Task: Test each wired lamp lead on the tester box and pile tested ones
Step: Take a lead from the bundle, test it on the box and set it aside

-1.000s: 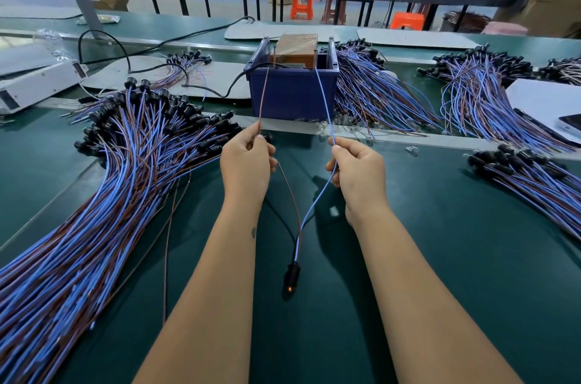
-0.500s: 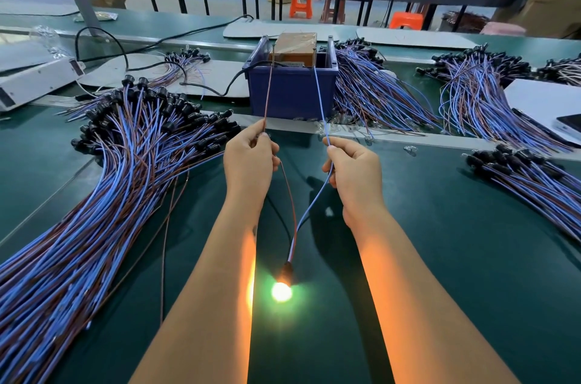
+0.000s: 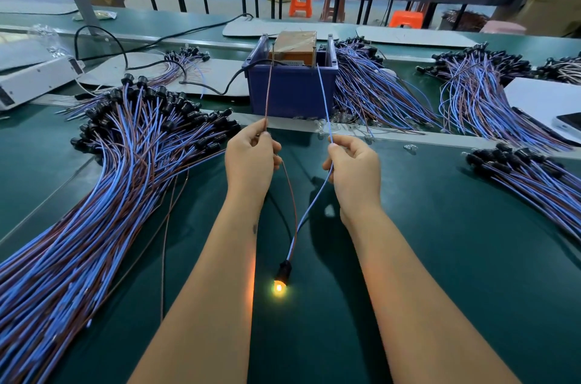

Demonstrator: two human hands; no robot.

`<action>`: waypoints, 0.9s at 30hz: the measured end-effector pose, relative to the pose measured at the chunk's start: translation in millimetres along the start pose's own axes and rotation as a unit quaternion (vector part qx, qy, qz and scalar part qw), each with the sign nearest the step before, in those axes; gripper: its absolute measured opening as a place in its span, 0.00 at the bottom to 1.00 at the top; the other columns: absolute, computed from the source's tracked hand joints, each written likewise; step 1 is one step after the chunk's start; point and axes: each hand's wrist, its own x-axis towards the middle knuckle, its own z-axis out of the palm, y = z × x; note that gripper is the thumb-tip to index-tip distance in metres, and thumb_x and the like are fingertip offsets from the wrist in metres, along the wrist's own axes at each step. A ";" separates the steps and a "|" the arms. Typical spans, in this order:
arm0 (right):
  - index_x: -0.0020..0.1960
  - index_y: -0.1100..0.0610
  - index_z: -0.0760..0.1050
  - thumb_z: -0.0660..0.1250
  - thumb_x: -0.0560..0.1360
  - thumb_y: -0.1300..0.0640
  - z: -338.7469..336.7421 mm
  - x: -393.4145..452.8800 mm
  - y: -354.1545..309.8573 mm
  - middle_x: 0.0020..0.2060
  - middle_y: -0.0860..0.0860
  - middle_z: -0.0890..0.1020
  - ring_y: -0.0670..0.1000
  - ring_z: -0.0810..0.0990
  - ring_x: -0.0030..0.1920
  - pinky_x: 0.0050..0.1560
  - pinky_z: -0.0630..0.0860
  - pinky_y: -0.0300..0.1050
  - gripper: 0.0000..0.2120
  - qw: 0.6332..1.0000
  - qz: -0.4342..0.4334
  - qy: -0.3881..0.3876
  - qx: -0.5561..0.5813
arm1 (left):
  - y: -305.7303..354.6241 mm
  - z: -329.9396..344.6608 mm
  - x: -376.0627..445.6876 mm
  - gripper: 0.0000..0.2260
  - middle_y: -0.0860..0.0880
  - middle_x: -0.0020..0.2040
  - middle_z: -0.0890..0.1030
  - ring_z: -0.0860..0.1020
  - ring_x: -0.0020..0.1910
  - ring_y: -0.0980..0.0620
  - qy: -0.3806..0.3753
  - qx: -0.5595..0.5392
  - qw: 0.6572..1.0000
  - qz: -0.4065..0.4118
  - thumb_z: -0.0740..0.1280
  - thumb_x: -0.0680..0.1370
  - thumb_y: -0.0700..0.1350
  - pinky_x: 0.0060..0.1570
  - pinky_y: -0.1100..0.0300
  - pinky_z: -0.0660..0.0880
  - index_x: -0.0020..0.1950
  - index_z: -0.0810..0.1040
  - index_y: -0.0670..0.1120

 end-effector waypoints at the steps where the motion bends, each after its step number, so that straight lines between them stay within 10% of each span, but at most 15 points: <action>1: 0.51 0.52 0.77 0.63 0.79 0.61 1.0 -1.8 -1.4 0.27 0.45 0.77 0.41 0.74 0.30 0.39 0.72 0.41 0.07 1.000 -0.016 0.001 0.009 | 0.7 0.6 -0.7 0.13 0.54 0.31 0.78 0.73 0.24 0.59 -0.007 -0.007 1.000 -0.007 0.60 0.81 0.37 0.28 0.67 0.73 0.63 0.78 0.46; 13: 0.45 0.57 0.79 0.66 0.77 0.68 4.8 -12.6 -8.5 0.34 0.48 0.82 0.41 0.79 0.34 0.37 0.74 0.33 0.08 0.979 -0.111 -0.168 0.028 | 7.4 8.3 -11.5 0.10 0.50 0.32 0.77 0.69 0.25 0.57 -0.148 -0.111 0.980 -0.074 0.64 0.81 0.43 0.28 0.67 0.73 0.43 0.83 0.44; 17: 0.58 0.50 0.78 0.63 0.76 0.71 5.0 -12.3 -4.0 0.38 0.57 0.80 0.49 0.76 0.37 0.44 0.78 0.51 0.19 0.972 -0.127 -0.191 -0.057 | 12.6 2.4 -8.7 0.10 0.51 0.28 0.77 0.74 0.24 0.59 -0.104 -0.233 0.962 -0.097 0.64 0.81 0.39 0.27 0.67 0.74 0.41 0.81 0.41; 20: 0.65 0.41 0.74 0.72 0.71 0.69 10.1 -18.0 -4.3 0.42 0.48 0.81 0.45 0.77 0.40 0.45 0.78 0.40 0.32 0.951 -0.147 -0.262 -0.074 | 13.5 -2.3 -6.2 0.07 0.51 0.30 0.80 0.79 0.27 0.59 -0.073 -0.288 0.949 -0.106 0.66 0.80 0.37 0.29 0.69 0.76 0.43 0.79 0.42; 27: 0.55 0.53 0.80 0.58 0.83 0.55 6.4 -14.9 -12.0 0.38 0.52 0.82 0.50 0.79 0.34 0.42 0.78 0.43 0.12 0.964 -0.063 -0.183 0.185 | 10.0 -7.1 -5.8 0.06 0.51 0.32 0.82 0.81 0.32 0.58 -0.067 -0.261 0.961 -0.063 0.68 0.77 0.34 0.35 0.67 0.78 0.43 0.79 0.43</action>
